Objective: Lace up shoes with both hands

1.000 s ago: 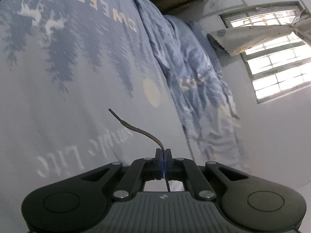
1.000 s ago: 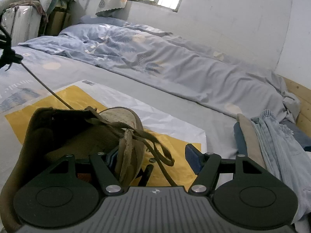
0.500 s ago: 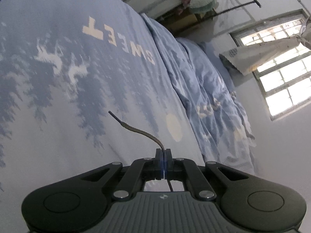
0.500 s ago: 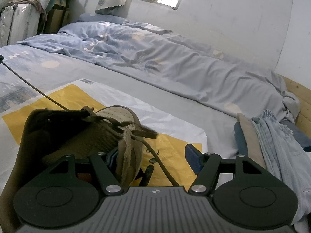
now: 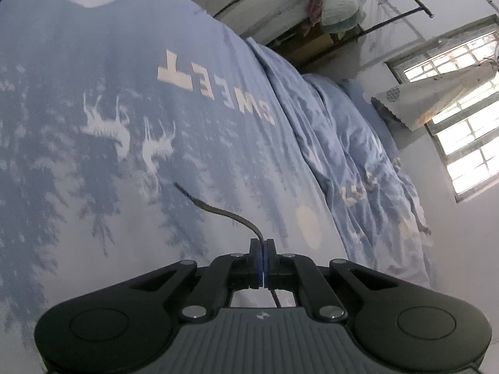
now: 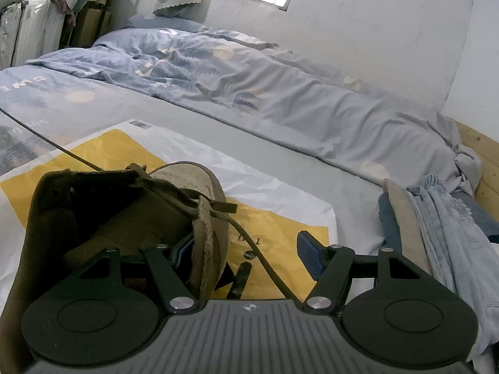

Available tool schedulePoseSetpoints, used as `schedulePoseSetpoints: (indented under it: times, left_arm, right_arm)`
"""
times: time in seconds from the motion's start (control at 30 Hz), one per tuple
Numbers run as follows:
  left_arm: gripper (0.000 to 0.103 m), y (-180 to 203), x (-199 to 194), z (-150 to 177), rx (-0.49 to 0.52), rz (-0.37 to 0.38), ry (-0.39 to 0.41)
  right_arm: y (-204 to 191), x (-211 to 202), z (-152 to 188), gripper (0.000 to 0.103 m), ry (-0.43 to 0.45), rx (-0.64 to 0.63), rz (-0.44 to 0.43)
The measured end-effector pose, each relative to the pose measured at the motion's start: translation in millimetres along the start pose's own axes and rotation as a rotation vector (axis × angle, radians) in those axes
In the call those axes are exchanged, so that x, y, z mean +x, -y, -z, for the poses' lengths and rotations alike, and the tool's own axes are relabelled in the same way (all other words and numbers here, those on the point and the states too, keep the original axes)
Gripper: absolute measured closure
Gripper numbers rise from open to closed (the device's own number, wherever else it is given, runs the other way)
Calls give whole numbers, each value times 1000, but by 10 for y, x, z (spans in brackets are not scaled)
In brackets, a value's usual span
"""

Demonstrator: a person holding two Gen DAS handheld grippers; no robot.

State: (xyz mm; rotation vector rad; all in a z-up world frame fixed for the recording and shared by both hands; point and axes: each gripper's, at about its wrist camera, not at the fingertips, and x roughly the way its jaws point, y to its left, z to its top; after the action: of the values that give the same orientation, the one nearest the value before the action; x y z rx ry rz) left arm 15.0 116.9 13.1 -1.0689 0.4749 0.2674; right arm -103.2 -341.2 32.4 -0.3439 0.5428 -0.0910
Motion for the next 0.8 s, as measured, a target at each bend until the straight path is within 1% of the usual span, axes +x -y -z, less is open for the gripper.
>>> schedulePoseSetpoints:
  times: [0.23,0.4,0.57,0.6,0.67,0.8]
  left_arm:
    - [103,-162,-12,-126,-17,-88,41]
    - [103,-237,-42,-239,-21,-128,96]
    - [103,-274,-145,-366,-22,-148,173]
    - [103,-274,-185,-389,-19,-165,205]
    - [103,-300,-232,-460,-22,-175,237]
    - [103,-310,-248,-488,-13,-188,243]
  right_arm:
    - [5,38,13,35,-17,11,-7]
    - [33,74,25,35,-32,44,-15]
    - [55,91,36,35,-41,63,-22]
    - [57,91,37,35,-42,64,-22]
    - [69,90,34,35,-43,66,-25]
    - [71,96,27,34,-42,66,-27]
